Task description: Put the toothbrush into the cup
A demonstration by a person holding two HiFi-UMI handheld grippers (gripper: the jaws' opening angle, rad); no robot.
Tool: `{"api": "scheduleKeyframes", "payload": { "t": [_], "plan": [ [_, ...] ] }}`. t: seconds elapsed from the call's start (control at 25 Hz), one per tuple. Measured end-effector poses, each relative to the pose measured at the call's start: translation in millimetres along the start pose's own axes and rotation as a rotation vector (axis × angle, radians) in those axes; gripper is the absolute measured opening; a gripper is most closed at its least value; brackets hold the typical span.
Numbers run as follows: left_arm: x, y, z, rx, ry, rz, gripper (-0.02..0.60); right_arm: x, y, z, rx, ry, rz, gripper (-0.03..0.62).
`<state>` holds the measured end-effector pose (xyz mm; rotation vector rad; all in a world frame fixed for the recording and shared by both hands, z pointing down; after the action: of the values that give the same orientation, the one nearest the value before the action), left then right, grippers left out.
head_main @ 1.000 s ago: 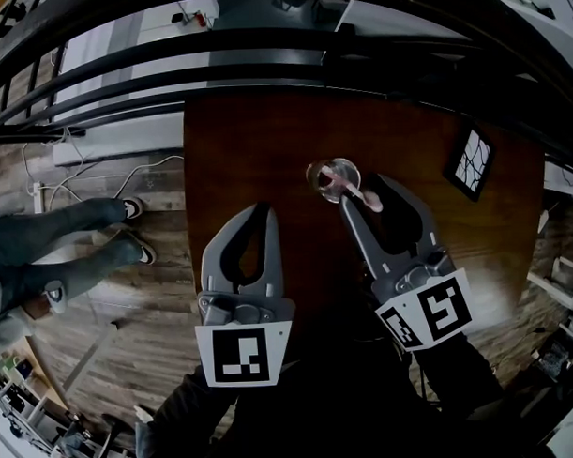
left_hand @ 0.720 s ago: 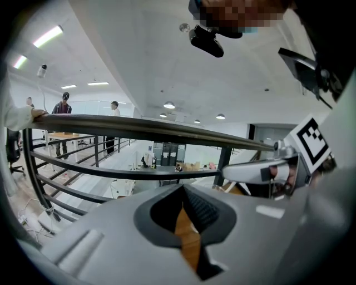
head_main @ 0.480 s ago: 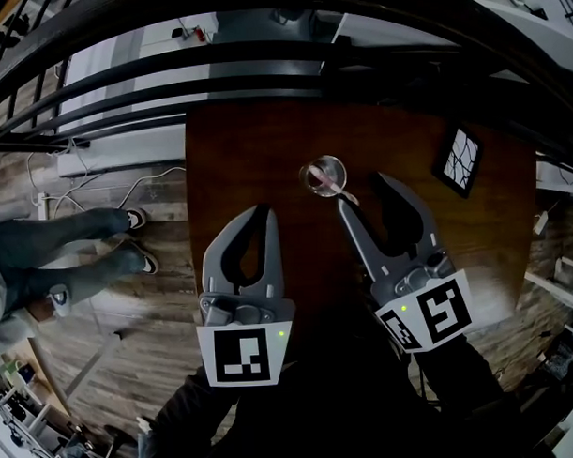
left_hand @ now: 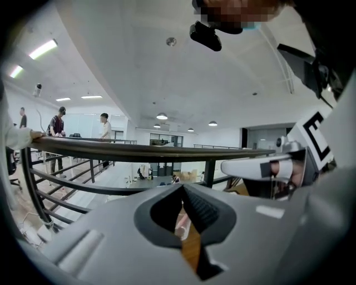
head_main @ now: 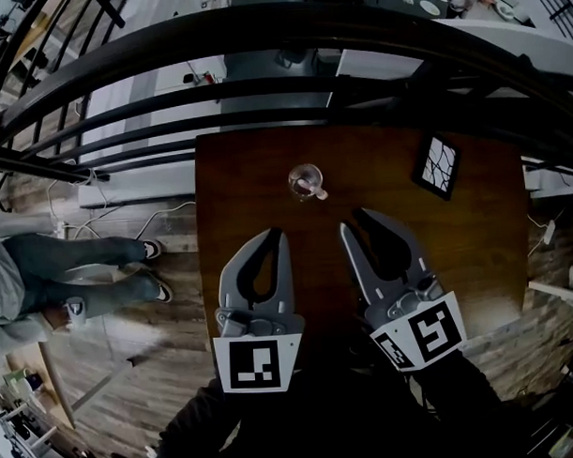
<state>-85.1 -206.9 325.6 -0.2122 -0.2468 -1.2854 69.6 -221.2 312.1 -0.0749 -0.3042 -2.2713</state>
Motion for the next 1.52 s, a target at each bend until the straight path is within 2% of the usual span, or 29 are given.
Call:
{"api": "scheduleKeyframes", "payload": {
  "t": [0.2, 0.48, 0.68, 0.96, 1.52],
  "plan": [
    [-29, 23, -19, 0.019, 0.05, -0.012, 0.008, -36, -16, -15, -0.01, 0.043, -0.011, 0.002],
    [-84, 50, -33, 0.014, 0.102, -0.017, 0.008, -76, -60, -31, -0.037, 0.1, -0.051, 0.002],
    [-107, 56, -49, 0.022, 0.169, -0.017, 0.008, -91, -79, -44, -0.072, 0.143, -0.062, 0.002],
    [-121, 53, -58, 0.025, 0.213, -0.023, 0.008, -98, -87, -52, -0.095, 0.166, -0.05, 0.0],
    [-124, 63, -60, 0.038, 0.211, -0.023, 0.008, -107, -82, -54, -0.089, 0.177, -0.056, 0.0]
  ]
}}
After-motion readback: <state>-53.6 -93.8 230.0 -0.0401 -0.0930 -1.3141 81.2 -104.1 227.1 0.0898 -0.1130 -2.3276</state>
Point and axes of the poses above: the fingertips, and each gripper's own axes: x forward along the fingers, y to its right, z out of its underside, the point moved 7 cm from there along -x, backward along the fingers, and after that the axes turned 7 degrees about -z, right-handed, at the moved point
